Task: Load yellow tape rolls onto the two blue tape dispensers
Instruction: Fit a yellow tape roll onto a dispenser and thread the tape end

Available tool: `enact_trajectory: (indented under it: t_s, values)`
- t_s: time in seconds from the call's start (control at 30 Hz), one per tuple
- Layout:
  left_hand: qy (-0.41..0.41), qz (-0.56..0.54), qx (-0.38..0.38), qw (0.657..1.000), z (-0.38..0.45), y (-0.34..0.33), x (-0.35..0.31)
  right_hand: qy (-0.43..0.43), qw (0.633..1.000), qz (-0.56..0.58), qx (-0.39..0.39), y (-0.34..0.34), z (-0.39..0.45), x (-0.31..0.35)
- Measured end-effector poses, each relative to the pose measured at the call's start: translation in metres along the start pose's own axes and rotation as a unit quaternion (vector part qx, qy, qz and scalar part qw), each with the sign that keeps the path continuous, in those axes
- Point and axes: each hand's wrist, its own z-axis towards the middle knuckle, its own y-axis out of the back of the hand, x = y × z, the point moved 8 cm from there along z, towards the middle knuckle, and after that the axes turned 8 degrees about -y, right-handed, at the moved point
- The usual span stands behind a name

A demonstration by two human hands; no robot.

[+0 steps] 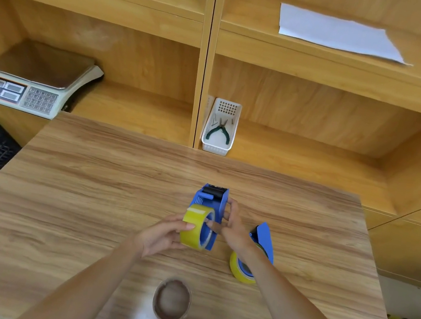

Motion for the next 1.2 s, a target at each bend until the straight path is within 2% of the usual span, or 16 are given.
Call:
enact_trajectory:
  t_s: [0.1,0.2,0.27,0.4,0.6,0.7,0.9,1.0,1.1,1.2]
  values:
    - [0.009,0.037,0.009,0.999,-0.005,-0.007,-0.002,-0.030,0.999,0.039,0.023,-0.001,0.001,-0.002]
    - [0.012,0.061,0.010,0.998,-0.009,-0.011,-0.002,-0.059,0.981,0.174,0.065,0.000,-0.004,0.003]
    - [0.010,0.059,0.006,0.998,-0.010,-0.013,-0.001,-0.071,0.974,0.209,0.044,0.003,-0.003,0.006]
    - [0.012,0.029,-0.012,0.999,-0.009,-0.021,0.002,-0.067,0.985,0.142,-0.070,0.016,0.003,-0.001]
    - [0.018,0.065,-0.090,0.994,-0.008,-0.018,0.002,-0.006,0.989,0.126,-0.070,0.017,-0.004,0.006]
    - [0.021,0.087,-0.126,0.988,-0.009,-0.018,0.001,0.019,0.996,0.077,-0.041,0.005,-0.009,0.017]
    - [0.015,0.080,-0.118,0.990,-0.013,-0.015,0.005,0.029,0.999,0.037,-0.009,-0.006,-0.020,0.027]
    - [0.017,0.072,-0.126,0.989,-0.011,-0.012,0.008,0.117,0.992,-0.039,-0.035,-0.005,-0.029,0.044]
    - [0.008,0.061,-0.139,0.988,-0.009,-0.011,0.007,0.247,0.939,-0.206,-0.119,0.001,-0.037,0.065]
    - [-0.010,0.061,-0.147,0.987,-0.009,-0.011,0.002,0.283,0.879,-0.352,-0.152,-0.001,-0.039,0.069]
